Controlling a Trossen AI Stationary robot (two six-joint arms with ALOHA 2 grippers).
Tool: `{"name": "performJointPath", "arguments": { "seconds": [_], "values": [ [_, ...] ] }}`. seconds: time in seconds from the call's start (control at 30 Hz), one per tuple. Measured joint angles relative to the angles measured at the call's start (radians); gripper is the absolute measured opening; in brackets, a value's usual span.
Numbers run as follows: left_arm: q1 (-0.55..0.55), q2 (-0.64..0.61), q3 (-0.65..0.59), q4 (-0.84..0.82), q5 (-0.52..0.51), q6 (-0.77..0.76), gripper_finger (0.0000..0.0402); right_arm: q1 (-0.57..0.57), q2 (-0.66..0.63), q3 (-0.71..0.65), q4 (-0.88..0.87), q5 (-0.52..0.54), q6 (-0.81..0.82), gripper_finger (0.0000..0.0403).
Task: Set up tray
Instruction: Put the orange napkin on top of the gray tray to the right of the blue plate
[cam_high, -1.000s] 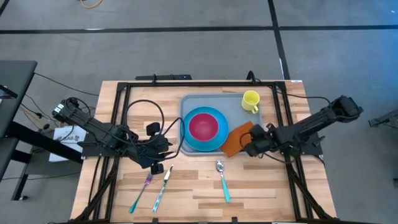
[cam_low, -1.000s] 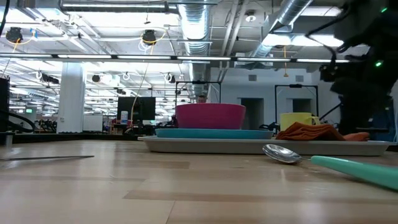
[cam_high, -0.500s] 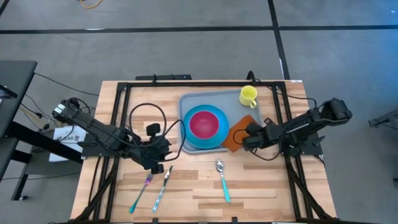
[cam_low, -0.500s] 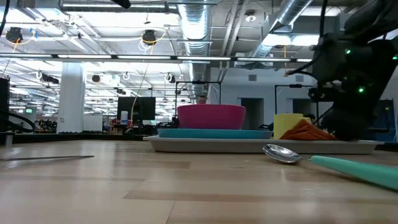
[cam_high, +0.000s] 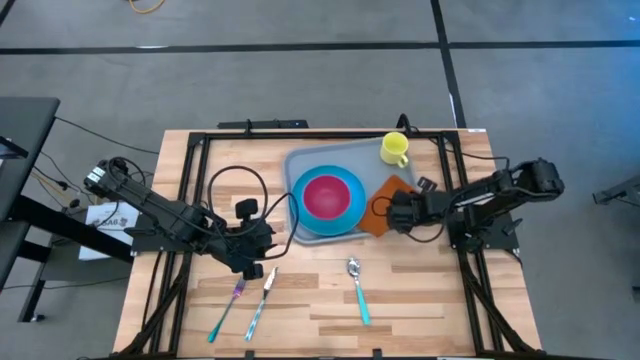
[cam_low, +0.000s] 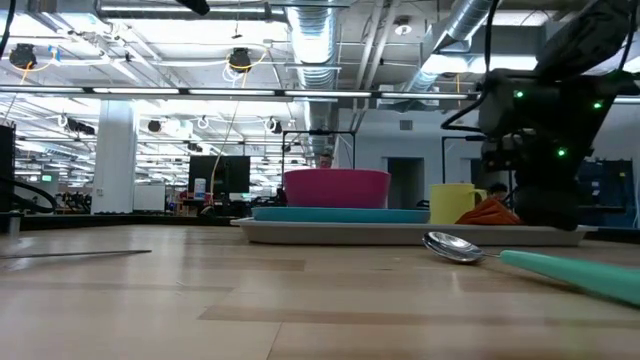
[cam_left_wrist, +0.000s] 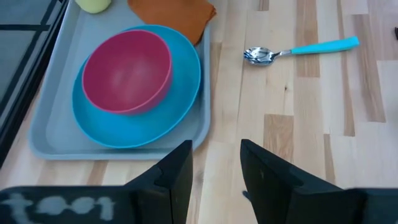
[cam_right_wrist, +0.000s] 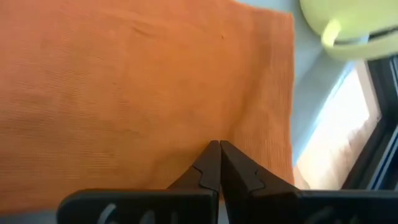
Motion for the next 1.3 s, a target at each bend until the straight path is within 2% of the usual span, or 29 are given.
{"name": "performJointPath", "arguments": {
  "seconds": [0.13,0.37,0.43,0.57,0.63,0.8,0.9,1.07,1.17,1.3],
  "values": [
    [0.0,0.0,0.0,0.0,0.0,-0.017,0.0123,-0.015,-0.005,0.004,-0.007,0.005,-0.001,0.0],
    [0.0,0.0,0.0,0.0,-0.011,-0.038,0.0123,0.052,-0.113,0.109,-0.007,-0.015,0.011,0.0],
    [0.0,0.0,0.0,0.0,-0.011,-0.041,0.0123,0.064,-0.147,0.142,0.022,-0.08,0.051,0.0],
    [0.0,0.0,0.0,0.0,-0.012,-0.042,0.0123,0.064,-0.163,0.149,0.165,-0.29,0.096,0.0],
    [0.0,0.0,0.0,0.0,-0.012,-0.042,0.0123,0.07,-0.13,0.148,0.22,-0.324,0.102,0.0],
    [0.0,0.0,0.0,0.0,-0.01,-0.047,0.0123,0.073,0.005,0.146,0.256,-0.32,0.14,0.0],
    [0.0,0.0,0.0,-0.001,-0.01,-0.047,0.0123,0.073,0.072,0.146,0.26,-0.355,0.156,0.0],
    [0.0,0.0,0.0,0.0,-0.01,-0.047,0.0123,0.075,0.131,0.153,0.219,-0.379,0.158,0.0],
    [0.0,0.0,0.0,0.0,-0.01,-0.047,0.0123,0.078,0.13,0.153,0.151,-0.348,0.158,0.0],
    [0.0,0.0,0.0,0.0,-0.01,-0.047,0.0123,0.074,0.101,0.146,0.073,-0.252,0.157,0.0]
  ]
}}
